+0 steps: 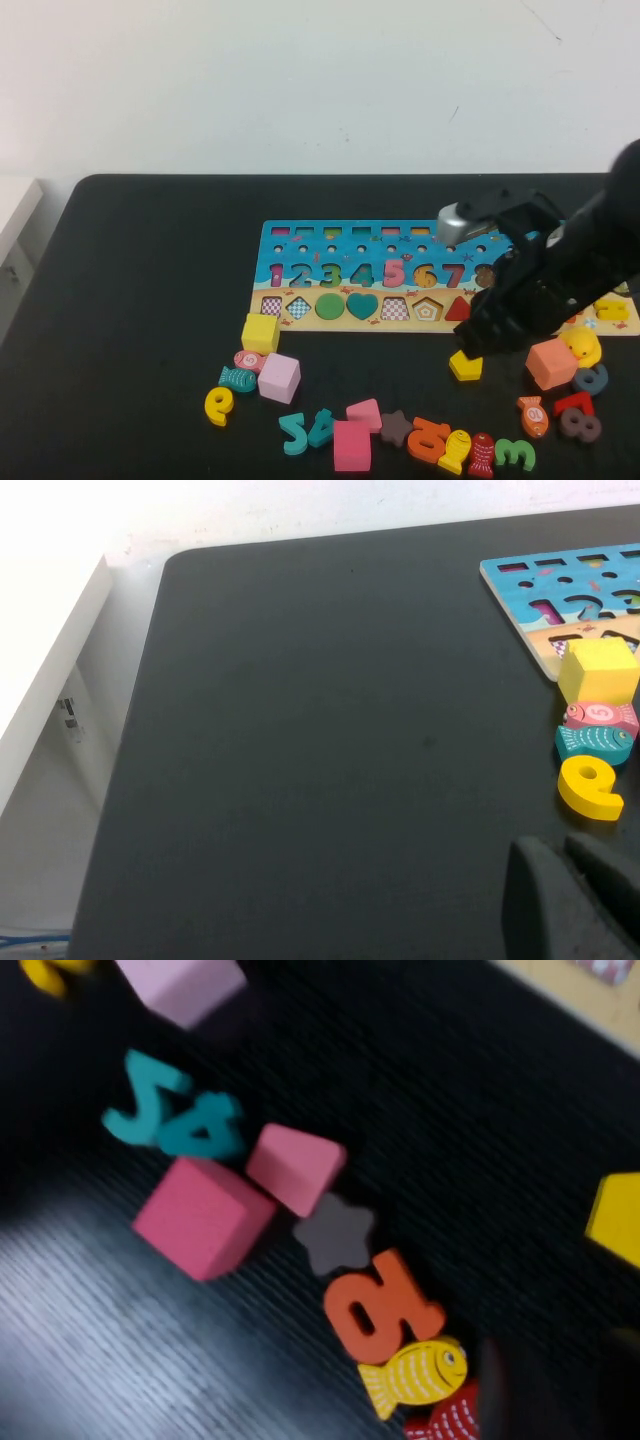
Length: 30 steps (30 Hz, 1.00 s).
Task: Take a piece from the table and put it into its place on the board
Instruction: Pick up the "Pentagon"
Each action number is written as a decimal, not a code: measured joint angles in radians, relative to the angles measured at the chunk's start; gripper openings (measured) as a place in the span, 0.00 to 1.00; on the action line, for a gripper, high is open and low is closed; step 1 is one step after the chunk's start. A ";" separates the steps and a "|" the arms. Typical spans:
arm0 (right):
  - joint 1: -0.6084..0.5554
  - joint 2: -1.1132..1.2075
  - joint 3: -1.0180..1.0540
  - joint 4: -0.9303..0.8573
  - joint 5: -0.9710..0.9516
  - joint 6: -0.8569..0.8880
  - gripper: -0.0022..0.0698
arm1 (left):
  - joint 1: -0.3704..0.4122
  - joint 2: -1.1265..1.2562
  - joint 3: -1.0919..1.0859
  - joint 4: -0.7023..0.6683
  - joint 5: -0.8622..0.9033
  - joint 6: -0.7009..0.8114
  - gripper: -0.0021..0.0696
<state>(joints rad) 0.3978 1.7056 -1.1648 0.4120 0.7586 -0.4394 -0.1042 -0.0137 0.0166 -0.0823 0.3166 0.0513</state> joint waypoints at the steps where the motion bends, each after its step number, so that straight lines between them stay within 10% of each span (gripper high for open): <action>1: 0.002 0.018 -0.013 -0.010 0.008 0.008 0.35 | 0.000 0.000 0.000 0.000 0.000 0.000 0.03; 7: 0.006 0.102 -0.075 -0.116 -0.006 0.101 0.57 | 0.000 0.000 0.000 0.000 0.000 0.000 0.03; 30: 0.012 0.378 -0.221 -0.243 -0.034 0.378 0.61 | 0.000 0.000 0.000 0.000 0.000 -0.002 0.03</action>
<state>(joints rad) 0.4096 2.0832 -1.3854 0.1695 0.7247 -0.0614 -0.1042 -0.0137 0.0166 -0.0823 0.3166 0.0491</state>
